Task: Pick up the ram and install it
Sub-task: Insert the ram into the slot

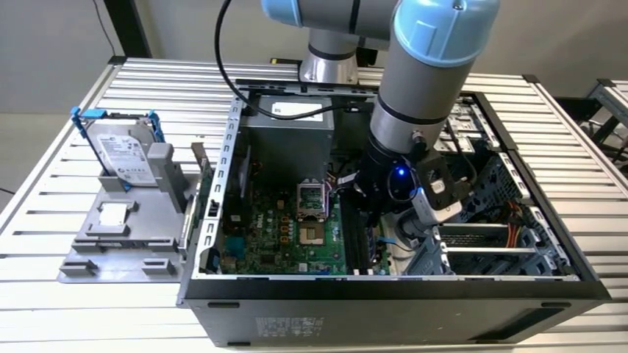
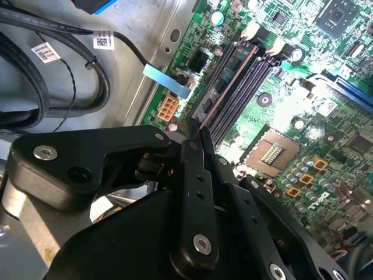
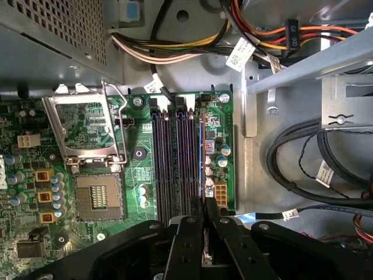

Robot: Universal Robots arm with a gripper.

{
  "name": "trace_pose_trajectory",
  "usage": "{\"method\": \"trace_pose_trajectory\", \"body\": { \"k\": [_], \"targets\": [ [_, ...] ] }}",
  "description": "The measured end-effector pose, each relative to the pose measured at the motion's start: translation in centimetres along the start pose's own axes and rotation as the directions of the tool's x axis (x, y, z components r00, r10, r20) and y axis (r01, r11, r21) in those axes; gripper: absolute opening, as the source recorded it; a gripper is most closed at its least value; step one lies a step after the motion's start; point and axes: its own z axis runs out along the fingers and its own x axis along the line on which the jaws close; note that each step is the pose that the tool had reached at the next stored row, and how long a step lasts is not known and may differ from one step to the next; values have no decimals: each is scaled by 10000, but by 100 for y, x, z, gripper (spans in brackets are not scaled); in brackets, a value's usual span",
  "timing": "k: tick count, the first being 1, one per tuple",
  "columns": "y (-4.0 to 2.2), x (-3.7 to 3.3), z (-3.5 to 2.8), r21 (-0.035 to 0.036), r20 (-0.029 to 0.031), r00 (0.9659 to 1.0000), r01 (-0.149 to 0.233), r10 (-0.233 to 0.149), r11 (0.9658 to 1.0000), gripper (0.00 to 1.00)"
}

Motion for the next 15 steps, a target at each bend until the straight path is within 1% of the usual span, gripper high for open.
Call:
{"method": "trace_pose_trajectory", "body": {
  "k": [6, 8, 11, 15],
  "targets": [
    [-1, 5, 37, 11, 1, 10000, -1, 1, 10000, 0],
    [-3, 5, 41, 25, 2, 10000, -1, 1, 10000, 0],
    [-3, 5, 52, 28, 2, 10000, -1, 1, 10000, 0],
    [-3, 5, 53, 29, 2, 10000, -1, 1, 10000, 0]
  ]
}}
